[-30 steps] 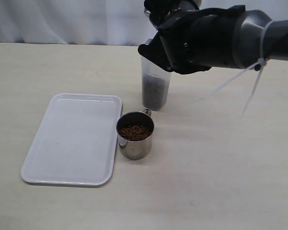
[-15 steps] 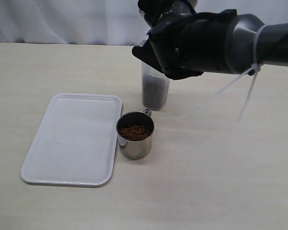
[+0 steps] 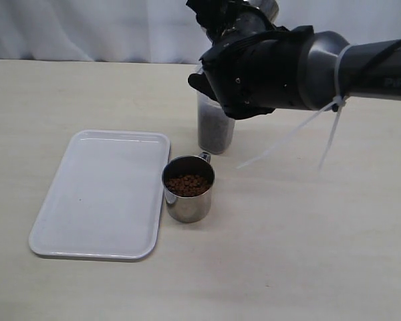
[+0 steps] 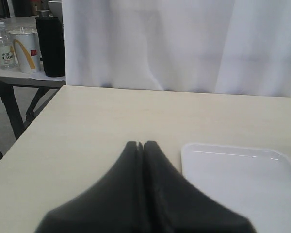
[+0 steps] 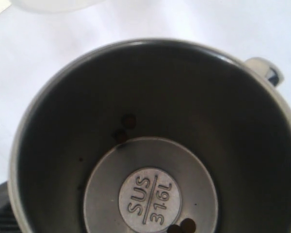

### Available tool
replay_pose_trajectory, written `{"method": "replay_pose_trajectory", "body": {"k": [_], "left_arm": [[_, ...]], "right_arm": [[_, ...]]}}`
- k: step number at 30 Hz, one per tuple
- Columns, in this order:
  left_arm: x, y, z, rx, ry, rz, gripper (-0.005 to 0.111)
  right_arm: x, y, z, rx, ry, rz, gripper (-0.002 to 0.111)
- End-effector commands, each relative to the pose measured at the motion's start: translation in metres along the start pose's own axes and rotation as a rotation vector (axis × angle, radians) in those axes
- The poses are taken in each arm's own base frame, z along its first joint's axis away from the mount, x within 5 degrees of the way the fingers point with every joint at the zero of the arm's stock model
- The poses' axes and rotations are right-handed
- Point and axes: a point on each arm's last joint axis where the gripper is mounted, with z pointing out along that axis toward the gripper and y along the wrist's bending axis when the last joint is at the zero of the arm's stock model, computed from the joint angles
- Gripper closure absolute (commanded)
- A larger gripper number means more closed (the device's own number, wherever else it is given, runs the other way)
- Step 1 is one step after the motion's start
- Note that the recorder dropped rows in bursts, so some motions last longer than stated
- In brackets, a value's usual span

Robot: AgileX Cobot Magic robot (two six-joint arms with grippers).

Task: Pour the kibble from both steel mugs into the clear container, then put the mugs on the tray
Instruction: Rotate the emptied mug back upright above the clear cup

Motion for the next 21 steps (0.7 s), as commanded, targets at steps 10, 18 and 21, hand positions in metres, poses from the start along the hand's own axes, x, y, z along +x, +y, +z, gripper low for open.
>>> {"method": "replay_pose_trajectory", "body": {"k": [10,18,21], "left_arm": [[0.0,0.0,0.0,0.001,-0.006,-0.003,0.107],[0.0,0.0,0.0,0.001,-0.012,-0.001,0.107],[0.0,0.0,0.0,0.0,-0.01,-0.001,0.107]], "right_arm": [[-0.006,-0.001,0.003,0.0,0.003,-0.036,0.104],[-0.003,-0.005,0.002,-0.011,0.041,-0.025,0.104],[0.007,-0.012,0.002,-0.006,0.074,0.042,0.104]]}}
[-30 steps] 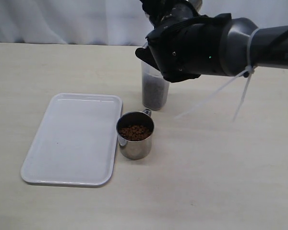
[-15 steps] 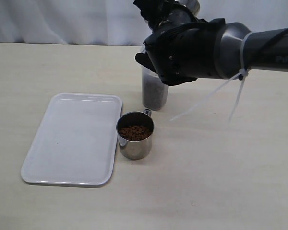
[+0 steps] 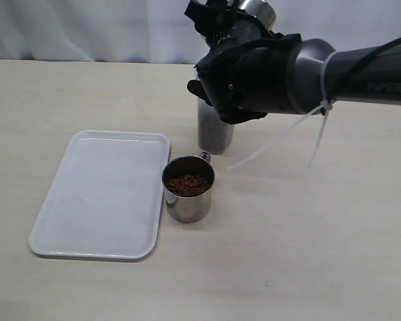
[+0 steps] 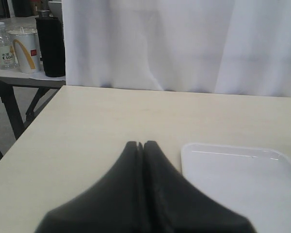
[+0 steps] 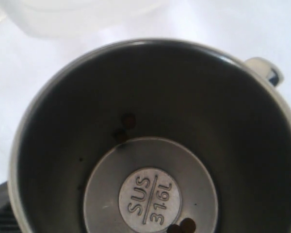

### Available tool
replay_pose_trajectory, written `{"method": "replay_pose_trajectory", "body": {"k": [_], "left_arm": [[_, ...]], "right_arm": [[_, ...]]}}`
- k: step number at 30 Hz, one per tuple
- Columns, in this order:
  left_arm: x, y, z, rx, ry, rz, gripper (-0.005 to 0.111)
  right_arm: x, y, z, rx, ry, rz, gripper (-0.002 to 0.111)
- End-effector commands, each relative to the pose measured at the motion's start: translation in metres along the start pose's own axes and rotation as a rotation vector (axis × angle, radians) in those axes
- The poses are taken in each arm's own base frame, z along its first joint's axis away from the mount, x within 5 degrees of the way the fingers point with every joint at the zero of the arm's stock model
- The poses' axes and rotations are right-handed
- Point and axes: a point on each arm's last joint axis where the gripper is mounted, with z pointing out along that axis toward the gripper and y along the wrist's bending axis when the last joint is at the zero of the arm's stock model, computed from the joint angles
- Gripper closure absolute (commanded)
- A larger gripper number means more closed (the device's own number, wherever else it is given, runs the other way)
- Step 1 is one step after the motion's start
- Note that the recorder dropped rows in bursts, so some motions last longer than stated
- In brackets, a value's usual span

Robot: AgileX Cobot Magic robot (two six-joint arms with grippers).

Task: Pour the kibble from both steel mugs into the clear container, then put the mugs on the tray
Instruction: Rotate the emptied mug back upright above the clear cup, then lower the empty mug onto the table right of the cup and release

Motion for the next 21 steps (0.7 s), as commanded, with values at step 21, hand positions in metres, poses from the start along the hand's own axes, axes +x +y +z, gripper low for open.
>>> {"method": "replay_pose_trajectory", "body": {"k": [21], "left_arm": [[0.0,0.0,0.0,0.0,-0.01,-0.001,0.107]], "right_arm": [[0.108,0.019,-0.038,-0.254,-0.33,1.08,0.104]]}}
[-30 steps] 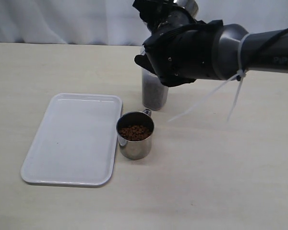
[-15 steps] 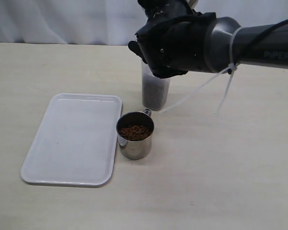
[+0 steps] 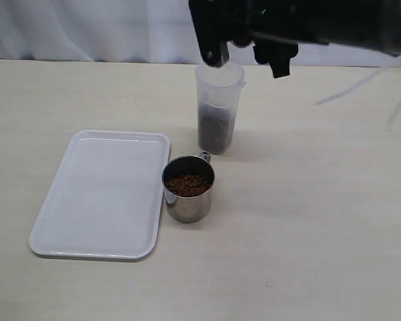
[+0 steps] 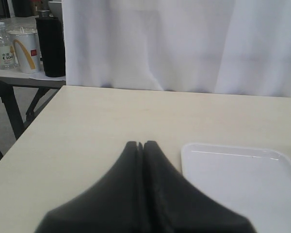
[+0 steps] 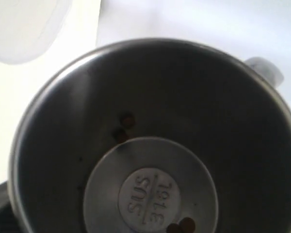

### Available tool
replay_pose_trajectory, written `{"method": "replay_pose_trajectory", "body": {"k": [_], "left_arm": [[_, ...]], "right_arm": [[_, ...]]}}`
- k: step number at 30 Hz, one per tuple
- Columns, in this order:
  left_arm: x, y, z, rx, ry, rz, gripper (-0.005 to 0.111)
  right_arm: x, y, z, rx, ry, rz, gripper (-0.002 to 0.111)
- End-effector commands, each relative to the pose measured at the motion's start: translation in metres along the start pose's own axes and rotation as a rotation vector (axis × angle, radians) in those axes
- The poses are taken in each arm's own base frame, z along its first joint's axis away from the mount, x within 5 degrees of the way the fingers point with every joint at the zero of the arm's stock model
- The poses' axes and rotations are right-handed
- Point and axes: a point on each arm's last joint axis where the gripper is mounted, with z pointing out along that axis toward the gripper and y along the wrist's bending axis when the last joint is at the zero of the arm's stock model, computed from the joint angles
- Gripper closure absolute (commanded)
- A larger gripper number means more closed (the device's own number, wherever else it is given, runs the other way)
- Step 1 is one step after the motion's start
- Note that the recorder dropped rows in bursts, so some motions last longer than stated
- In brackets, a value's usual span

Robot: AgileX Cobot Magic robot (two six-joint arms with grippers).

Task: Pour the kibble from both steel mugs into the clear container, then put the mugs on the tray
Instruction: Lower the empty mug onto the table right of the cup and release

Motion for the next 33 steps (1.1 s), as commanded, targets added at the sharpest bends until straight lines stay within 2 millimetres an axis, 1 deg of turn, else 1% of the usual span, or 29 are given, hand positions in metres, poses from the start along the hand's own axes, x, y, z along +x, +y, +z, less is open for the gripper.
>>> {"method": "replay_pose_trajectory", "body": {"k": [1,2,4,7,9,13,15,16,17,18,19,20,23,28,30,33], "left_arm": [[0.0,0.0,0.0,0.0,-0.01,-0.001,0.107],[0.0,0.0,0.0,0.0,-0.01,-0.001,0.107],[0.0,0.0,0.0,0.0,-0.01,-0.001,0.107],[0.0,0.0,0.0,0.0,-0.008,-0.001,0.107],[0.0,0.0,0.0,0.001,-0.008,-0.003,0.107],[0.0,0.0,0.0,0.001,-0.008,-0.003,0.107],[0.0,0.0,0.0,0.001,-0.008,-0.003,0.107],[0.0,0.0,0.0,0.001,-0.008,-0.003,0.107],[0.0,0.0,0.0,0.001,-0.008,-0.003,0.107],[0.0,0.0,0.0,0.001,-0.008,-0.003,0.107],[0.0,0.0,0.0,0.001,-0.008,-0.003,0.107],[0.0,0.0,0.0,0.001,-0.008,-0.003,0.107],[0.0,0.0,0.0,0.001,-0.008,-0.003,0.107],[0.0,0.0,0.0,0.001,-0.008,-0.003,0.107],[0.0,0.0,0.0,0.001,-0.008,-0.003,0.107],[0.0,0.0,0.0,0.001,-0.008,-0.003,0.107]], "right_arm": [[0.036,-0.013,-0.022,-0.116,-0.11,0.292,0.104],[0.044,-0.012,-0.025,-0.164,-0.136,0.343,0.104],[0.055,-0.004,-0.026,-0.263,-0.192,0.406,0.104],[0.074,0.016,-0.021,-0.403,-0.26,0.485,0.104],[0.084,0.034,-0.015,-0.498,-0.332,0.598,0.104],[0.096,0.077,-0.001,-0.634,-0.533,0.741,0.104],[0.1,0.103,0.004,-0.637,-0.634,0.798,0.104],[0.103,0.117,0.008,-0.638,-0.655,0.852,0.104],[0.105,0.131,0.011,-0.615,-0.677,0.856,0.104],[0.108,0.141,0.015,-0.612,-0.671,0.901,0.104],[0.111,0.155,0.019,-0.602,-0.628,0.954,0.104],[0.113,0.164,0.025,-0.611,-0.58,0.986,0.104],[0.113,0.186,0.038,-0.655,-0.48,0.997,0.104],[0.104,0.21,0.058,-0.775,-0.461,1.009,0.104],[0.1,0.218,0.065,-0.815,-0.462,1.013,0.104],[0.094,0.221,0.072,-0.869,-0.512,1.022,0.104]]}}
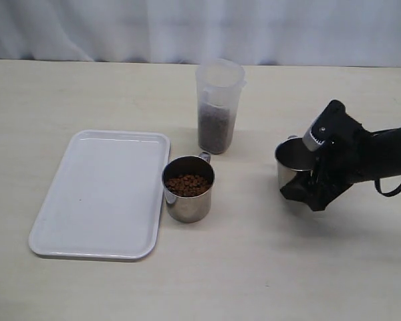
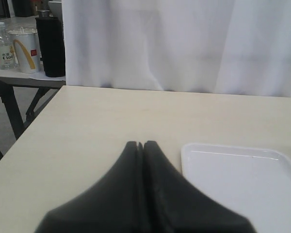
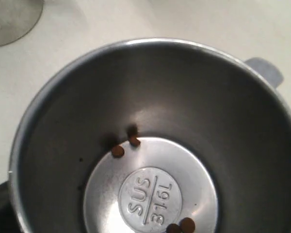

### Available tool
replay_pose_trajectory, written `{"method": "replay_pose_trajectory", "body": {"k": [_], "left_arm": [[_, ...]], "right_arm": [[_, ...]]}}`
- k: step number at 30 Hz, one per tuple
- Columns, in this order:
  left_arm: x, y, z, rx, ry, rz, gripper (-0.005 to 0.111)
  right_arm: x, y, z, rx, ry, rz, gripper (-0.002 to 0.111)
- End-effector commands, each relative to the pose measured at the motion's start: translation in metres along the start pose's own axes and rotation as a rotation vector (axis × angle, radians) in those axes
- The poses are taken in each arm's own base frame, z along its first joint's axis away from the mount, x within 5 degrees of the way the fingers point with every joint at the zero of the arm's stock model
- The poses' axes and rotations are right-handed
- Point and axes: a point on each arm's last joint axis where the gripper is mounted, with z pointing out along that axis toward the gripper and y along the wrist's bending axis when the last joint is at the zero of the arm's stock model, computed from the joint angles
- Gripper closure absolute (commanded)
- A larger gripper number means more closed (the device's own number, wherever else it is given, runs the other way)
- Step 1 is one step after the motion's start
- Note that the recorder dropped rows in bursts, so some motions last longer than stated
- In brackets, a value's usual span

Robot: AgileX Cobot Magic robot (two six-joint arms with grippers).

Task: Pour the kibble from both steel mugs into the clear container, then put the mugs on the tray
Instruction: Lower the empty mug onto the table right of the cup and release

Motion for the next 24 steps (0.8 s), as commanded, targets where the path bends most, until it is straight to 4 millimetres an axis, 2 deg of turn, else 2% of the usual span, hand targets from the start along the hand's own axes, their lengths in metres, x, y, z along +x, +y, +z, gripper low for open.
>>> {"method": "replay_pose_trajectory", "body": {"k": [1,7,9,13,14,17,19,23,24], "left_arm": [[0.0,0.0,0.0,0.001,-0.008,-0.003,0.107],[0.0,0.0,0.0,0.001,-0.013,-0.001,0.107],[0.0,0.0,0.0,0.0,-0.009,-0.001,0.107],[0.0,0.0,0.0,0.0,-0.009,-0.001,0.107],[0.0,0.0,0.0,0.0,-0.009,-0.001,0.107],[0.0,0.0,0.0,0.0,-0.009,-0.001,0.107],[0.0,0.0,0.0,0.0,-0.009,-0.001,0.107],[0.0,0.0,0.0,0.0,-0.009,-0.001,0.107],[0.0,0.0,0.0,0.0,-0.009,-0.001,0.107]], "right_arm": [[-0.001,-0.001,0.013,-0.102,-0.046,0.02,0.104],[-0.003,-0.004,0.021,-0.148,-0.067,0.033,0.104],[-0.003,-0.004,0.021,-0.148,-0.067,0.033,0.099],[-0.007,-0.003,0.017,-0.149,-0.082,0.043,0.072],[-0.008,-0.003,0.016,-0.148,-0.085,0.048,0.058],[-0.011,-0.003,0.012,-0.141,-0.091,0.105,0.027],[-0.014,-0.003,0.008,-0.135,-0.099,0.127,0.022],[-0.021,-0.001,0.0,-0.145,-0.127,0.132,0.022],[-0.028,0.0,-0.01,-0.125,-0.147,0.109,0.022]]}}
